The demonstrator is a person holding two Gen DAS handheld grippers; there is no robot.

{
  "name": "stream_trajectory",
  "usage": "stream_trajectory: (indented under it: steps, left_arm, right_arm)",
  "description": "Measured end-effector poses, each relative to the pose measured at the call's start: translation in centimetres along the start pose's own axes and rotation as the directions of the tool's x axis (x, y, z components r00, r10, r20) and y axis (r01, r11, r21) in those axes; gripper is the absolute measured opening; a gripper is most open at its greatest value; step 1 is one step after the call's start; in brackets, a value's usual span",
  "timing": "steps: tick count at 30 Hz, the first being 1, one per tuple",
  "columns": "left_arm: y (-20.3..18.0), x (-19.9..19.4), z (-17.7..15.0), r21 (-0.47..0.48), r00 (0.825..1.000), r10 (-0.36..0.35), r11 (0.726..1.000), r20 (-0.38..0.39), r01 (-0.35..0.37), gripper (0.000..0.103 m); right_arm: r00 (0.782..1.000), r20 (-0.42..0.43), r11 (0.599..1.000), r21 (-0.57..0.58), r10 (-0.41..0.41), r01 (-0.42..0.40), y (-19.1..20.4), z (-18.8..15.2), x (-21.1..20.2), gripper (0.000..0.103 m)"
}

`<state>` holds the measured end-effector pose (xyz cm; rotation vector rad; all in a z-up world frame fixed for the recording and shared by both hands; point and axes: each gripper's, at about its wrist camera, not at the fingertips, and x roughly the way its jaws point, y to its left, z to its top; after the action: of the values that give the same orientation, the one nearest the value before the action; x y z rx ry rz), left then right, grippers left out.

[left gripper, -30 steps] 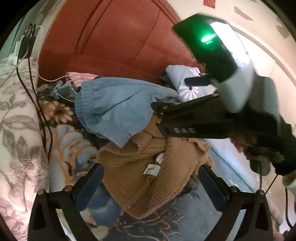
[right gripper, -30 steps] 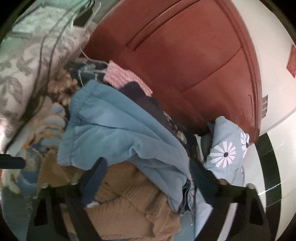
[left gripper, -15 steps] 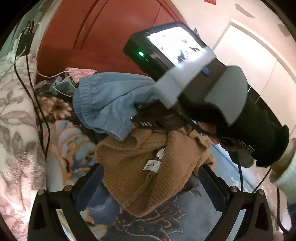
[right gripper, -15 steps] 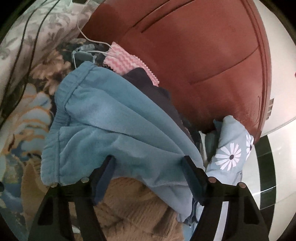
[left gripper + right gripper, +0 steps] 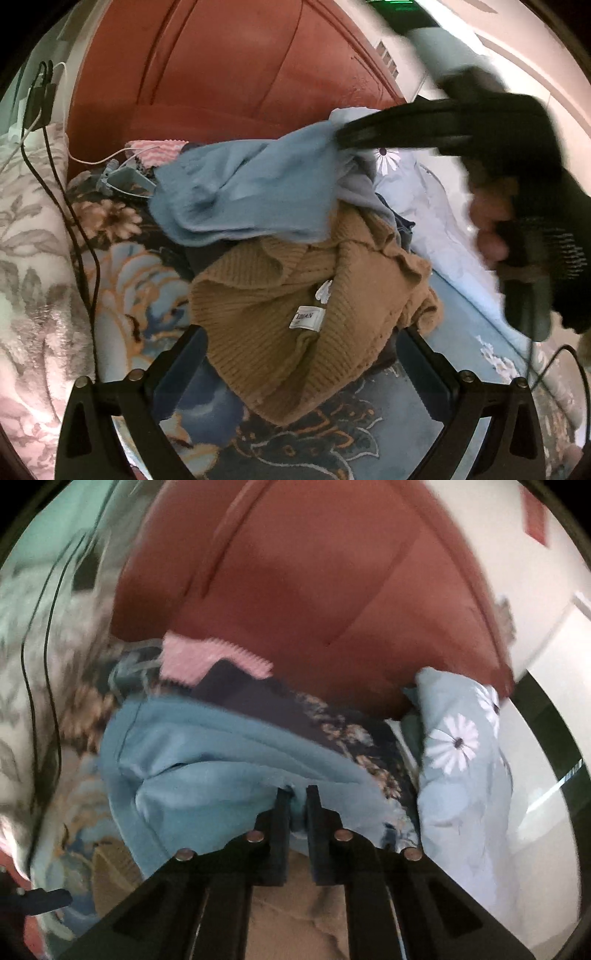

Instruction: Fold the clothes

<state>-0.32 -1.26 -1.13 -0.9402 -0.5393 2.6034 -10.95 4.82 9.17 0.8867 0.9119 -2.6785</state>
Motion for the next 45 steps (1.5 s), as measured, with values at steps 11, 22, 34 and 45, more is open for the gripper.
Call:
stream_trajectory:
  steps: [11, 22, 34, 45]
  left_arm:
    - [2.1, -1.1, 0.4, -0.083, 0.997, -0.08, 0.993, 0.018, 0.081, 0.103]
    - [-3.6, -0.9, -1.3, 0.021, 0.98, -0.201, 0.979, 0.007, 0.201, 0.103]
    - [-14.1, 1.9, -5.8, 0.244, 0.954, -0.257, 0.926, -0.153, 0.288, 0.103]
    - [-23.1, 3.4, -11.2, 0.406, 0.905, -0.296, 0.819, -0.307, 0.405, 0.103]
  right_arm:
    - [0.993, 0.089, 0.898, 0.439, -0.083, 0.036, -13.8, -9.7, -10.5, 0.007]
    - [0.988, 0.022, 0.766, 0.634, -0.155, 0.106, -20.2, -26.9, -23.1, 0.007]
    - [0.945, -0.206, 0.551, 0.773, -0.254, 0.316, -23.7, -47.4, -36.6, 0.007]
    - [0.868, -0.406, 0.372, 0.788, -0.286, 0.491, -25.2, -58.2, -41.3, 0.007]
